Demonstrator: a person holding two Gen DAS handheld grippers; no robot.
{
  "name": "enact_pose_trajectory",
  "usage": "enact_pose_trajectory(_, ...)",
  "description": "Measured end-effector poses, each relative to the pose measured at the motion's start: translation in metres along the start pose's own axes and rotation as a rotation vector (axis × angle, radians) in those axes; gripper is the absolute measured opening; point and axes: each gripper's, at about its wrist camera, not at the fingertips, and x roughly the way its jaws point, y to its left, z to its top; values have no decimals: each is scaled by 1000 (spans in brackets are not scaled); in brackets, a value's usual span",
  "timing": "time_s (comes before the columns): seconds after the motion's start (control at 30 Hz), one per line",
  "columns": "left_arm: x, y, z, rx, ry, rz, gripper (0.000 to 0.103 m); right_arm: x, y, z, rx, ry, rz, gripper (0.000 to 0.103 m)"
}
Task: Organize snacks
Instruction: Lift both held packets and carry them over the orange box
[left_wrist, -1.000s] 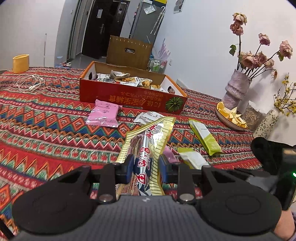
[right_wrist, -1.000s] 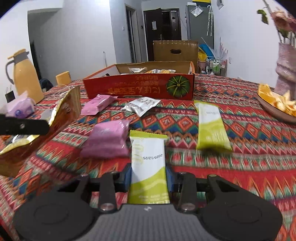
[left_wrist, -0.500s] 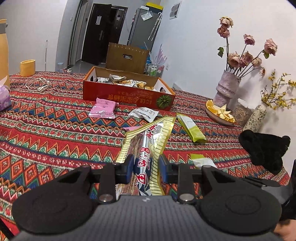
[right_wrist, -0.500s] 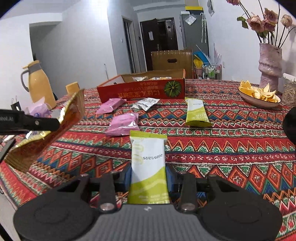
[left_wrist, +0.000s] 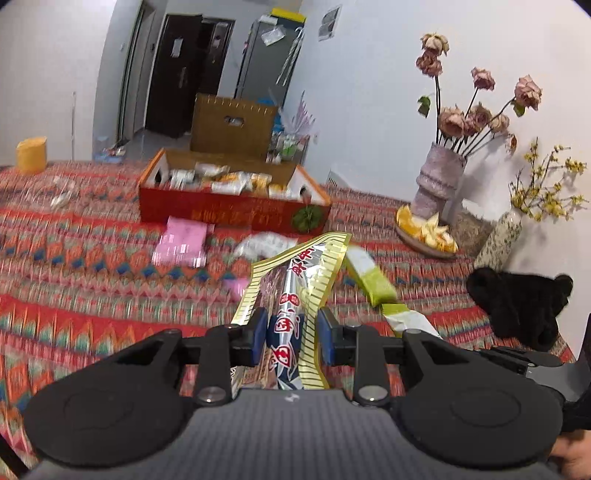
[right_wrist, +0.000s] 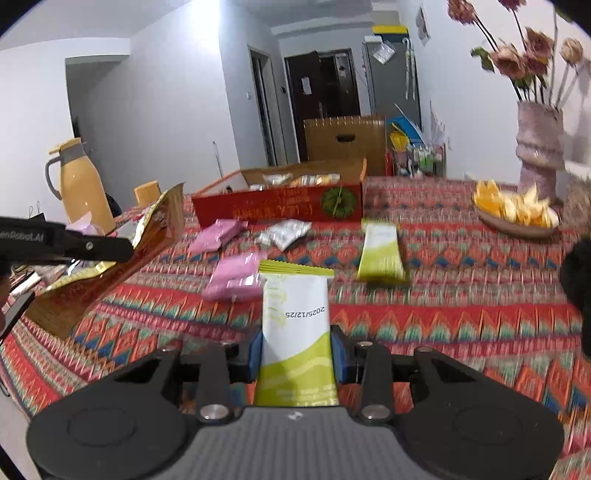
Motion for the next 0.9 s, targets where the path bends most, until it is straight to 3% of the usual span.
enact_pose_trajectory(0.27, 64, 17, 87, -3, -58, -36, 30, 40, -30, 92, -52, -101, 72, 36)
enact_pose_trajectory(0.53, 149, 34, 179, -39, -87, -31, 30, 140, -60, 194, -45, -121, 64, 36)
enact_pose_trajectory(0.7, 216, 42, 208, -67, -64, -27, 30, 210, -66, 222, -34, -89, 55, 36)
enact_pose_trajectory(0.9, 285, 53, 209, -133, 7, -3, 30, 286, -76, 227, 8, -32, -13, 36)
